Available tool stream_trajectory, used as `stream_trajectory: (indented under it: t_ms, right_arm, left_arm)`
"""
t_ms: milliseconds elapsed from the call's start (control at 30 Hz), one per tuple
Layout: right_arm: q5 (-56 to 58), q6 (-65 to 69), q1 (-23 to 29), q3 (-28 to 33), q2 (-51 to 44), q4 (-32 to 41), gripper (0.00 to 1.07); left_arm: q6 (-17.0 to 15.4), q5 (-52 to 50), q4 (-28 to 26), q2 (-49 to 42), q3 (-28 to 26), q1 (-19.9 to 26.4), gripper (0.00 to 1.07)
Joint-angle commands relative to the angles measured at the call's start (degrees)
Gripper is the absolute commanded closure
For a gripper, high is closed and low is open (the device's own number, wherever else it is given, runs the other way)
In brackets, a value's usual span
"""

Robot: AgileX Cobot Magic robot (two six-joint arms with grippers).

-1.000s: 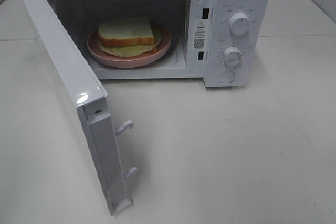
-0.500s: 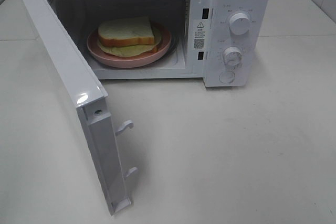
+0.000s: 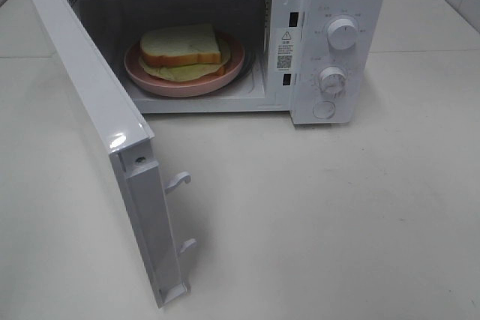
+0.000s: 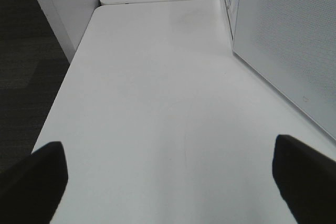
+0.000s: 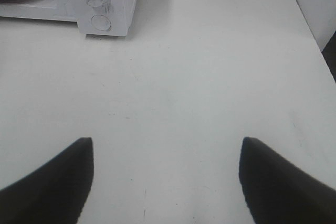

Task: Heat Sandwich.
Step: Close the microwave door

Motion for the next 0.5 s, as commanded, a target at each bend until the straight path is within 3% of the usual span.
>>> stream_trajectory:
  t_ms: [33, 500]
  right_arm:
    - [-0.63, 0.46, -0.40, 0.17, -1.49, -0.29, 0.32]
    - [-0.63, 0.46, -0.40, 0.17, -1.49, -0.29, 0.32]
  left_arm:
    - [-0.23, -0.97, -0.11, -1.60, 0.11, 0.40, 0.02]
    - [-0.23, -0.97, -0.11, -1.60, 0.11, 0.40, 0.02]
